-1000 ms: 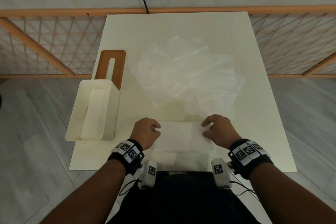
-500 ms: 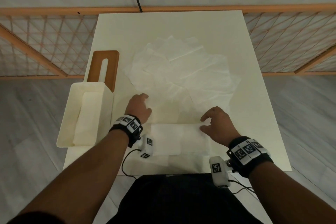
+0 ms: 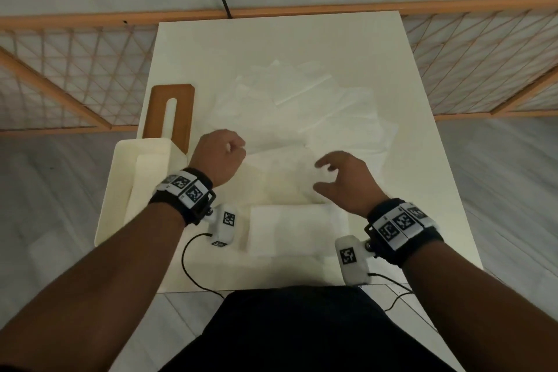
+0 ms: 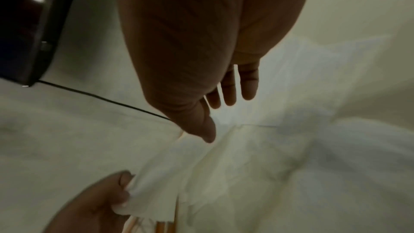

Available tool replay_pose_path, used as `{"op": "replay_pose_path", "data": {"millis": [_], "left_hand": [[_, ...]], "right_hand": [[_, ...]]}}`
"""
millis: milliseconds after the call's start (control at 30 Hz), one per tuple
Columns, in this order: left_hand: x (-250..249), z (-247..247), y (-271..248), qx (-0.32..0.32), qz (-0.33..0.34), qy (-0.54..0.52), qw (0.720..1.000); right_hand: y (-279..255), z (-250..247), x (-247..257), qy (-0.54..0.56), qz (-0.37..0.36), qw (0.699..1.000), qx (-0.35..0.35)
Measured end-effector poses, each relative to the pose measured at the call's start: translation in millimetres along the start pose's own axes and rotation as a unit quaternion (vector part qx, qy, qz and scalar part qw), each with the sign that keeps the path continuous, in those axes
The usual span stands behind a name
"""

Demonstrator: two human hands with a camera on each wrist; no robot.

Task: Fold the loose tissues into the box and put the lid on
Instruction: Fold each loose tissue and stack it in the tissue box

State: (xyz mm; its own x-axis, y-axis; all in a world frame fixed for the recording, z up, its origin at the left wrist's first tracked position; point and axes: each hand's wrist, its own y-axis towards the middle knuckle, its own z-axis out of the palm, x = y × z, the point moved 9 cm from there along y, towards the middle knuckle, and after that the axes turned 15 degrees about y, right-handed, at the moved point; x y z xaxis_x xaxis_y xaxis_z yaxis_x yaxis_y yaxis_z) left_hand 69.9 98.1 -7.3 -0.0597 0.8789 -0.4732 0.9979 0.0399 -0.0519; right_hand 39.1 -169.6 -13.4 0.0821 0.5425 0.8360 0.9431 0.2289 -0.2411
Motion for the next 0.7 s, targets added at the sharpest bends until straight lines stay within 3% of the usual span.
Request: {"op": "replay_pose_path", "data": {"millis": [133, 233, 300, 367, 400, 500, 600, 700], "left_hand": [[-41.8, -29.5, -11.2, 0.154, 0.047, -0.134, 0.978], [-64.5, -56.0, -23.3, 0.183, 0.058, -0.225, 0.955], [-70.4, -69.0, -26.4, 0.179, 0.049, -0.285, 0.940], [-68.6, -80.9, -27.5, 0.148, 0.023, -0.372, 0.916], [-64.5, -85.6, -28.5, 0.128, 0.004, -0.420, 0.899], [-52.1, -88.2, -34.0, 0.089, -0.036, -0.533, 0.840], [-32.6, -83.5, -40.2, 0.051, -0.076, -0.568, 0.818], [-17.0, -79.5, -50.3, 0.053, -0.102, -0.562, 0.819]], "right_hand": [[12.5, 12.9, 47.7, 0.047, -0.065, 0.995, 0.054], [17.2, 21.2, 78.6, 0.049, -0.096, 0.987, 0.117], [19.6, 24.1, 88.6, 0.081, -0.080, 0.983, 0.147], [22.0, 23.7, 83.4, 0.185, -0.018, 0.972, 0.143], [20.5, 25.3, 77.0, 0.260, 0.025, 0.955, 0.142], [4.5, 47.7, 63.9, 0.444, 0.117, 0.864, 0.207], [-2.2, 48.5, 68.3, 0.508, 0.103, 0.829, 0.209], [2.9, 27.6, 67.6, 0.516, 0.088, 0.833, 0.178]]}}
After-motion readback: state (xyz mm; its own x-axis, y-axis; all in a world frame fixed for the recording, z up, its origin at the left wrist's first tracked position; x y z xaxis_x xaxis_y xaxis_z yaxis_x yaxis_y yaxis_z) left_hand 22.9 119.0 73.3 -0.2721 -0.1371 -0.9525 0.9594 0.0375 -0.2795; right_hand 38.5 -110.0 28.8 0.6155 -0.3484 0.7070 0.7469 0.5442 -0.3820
